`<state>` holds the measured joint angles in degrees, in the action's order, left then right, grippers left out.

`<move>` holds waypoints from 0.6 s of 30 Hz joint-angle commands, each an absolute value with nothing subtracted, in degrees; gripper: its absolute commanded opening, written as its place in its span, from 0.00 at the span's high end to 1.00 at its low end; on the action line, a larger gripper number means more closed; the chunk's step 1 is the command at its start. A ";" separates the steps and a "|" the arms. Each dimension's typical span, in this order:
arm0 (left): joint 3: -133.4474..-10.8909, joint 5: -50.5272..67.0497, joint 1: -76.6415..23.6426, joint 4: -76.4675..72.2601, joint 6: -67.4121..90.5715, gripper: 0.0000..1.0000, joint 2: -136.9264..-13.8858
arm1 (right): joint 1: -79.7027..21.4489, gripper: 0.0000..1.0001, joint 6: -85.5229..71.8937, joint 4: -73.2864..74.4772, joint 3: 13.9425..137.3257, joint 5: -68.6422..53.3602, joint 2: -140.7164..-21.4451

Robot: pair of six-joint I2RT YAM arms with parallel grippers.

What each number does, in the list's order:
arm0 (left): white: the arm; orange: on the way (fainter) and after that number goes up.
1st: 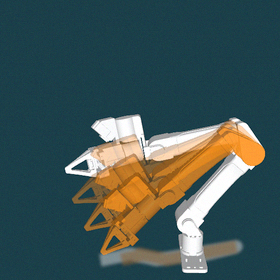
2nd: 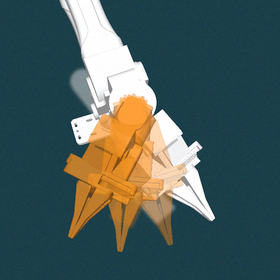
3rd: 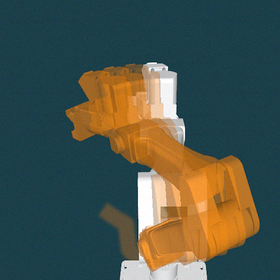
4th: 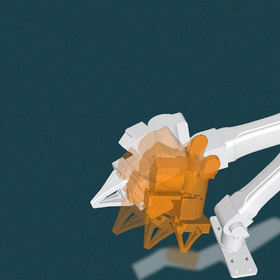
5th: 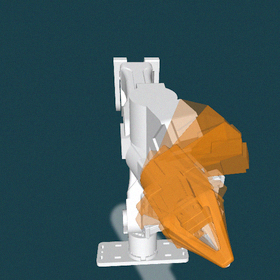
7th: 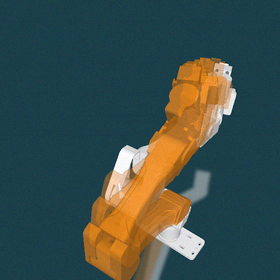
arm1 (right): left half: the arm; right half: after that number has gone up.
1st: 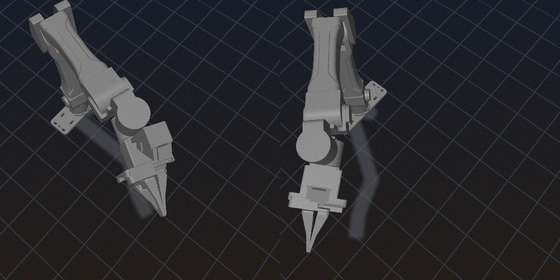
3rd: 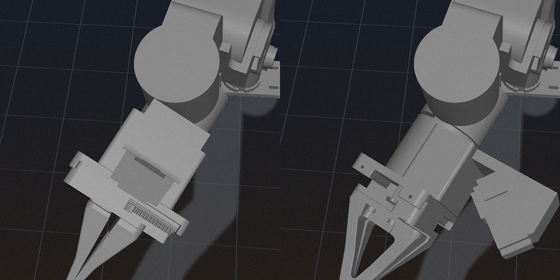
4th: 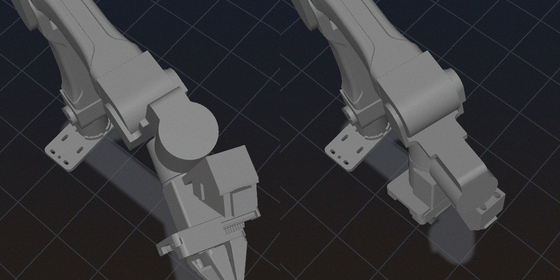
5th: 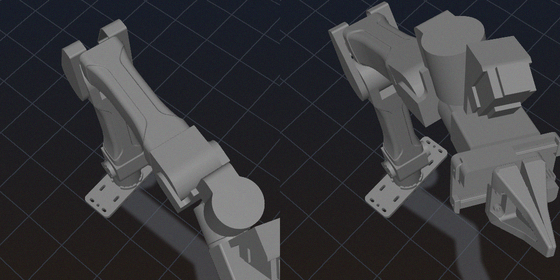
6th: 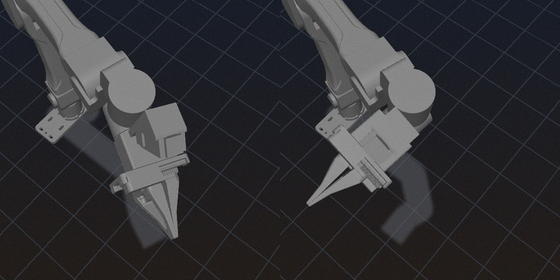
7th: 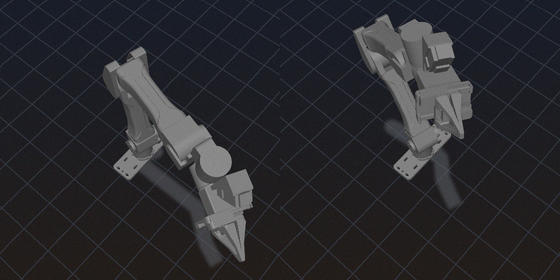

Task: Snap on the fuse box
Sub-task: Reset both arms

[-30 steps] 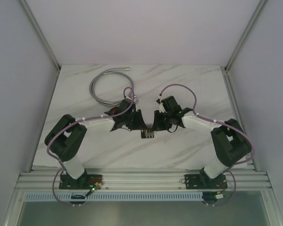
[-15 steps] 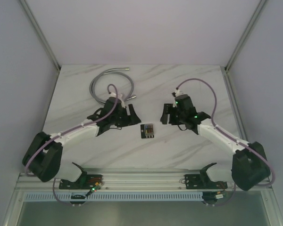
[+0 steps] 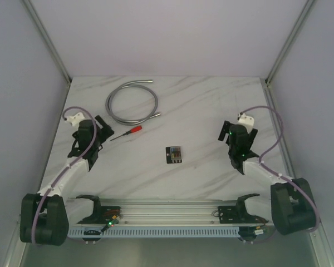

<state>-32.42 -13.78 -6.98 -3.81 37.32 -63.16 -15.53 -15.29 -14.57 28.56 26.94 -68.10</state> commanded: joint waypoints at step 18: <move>-17.88 -24.67 -3.65 -64.57 4.32 0.00 -86.88 | -6.48 0.01 0.83 -71.56 9.16 22.60 -76.14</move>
<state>-17.41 -28.34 -3.36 -51.81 9.82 -82.78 -8.03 -3.29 -58.41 10.59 27.16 -73.41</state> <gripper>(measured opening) 0.998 0.993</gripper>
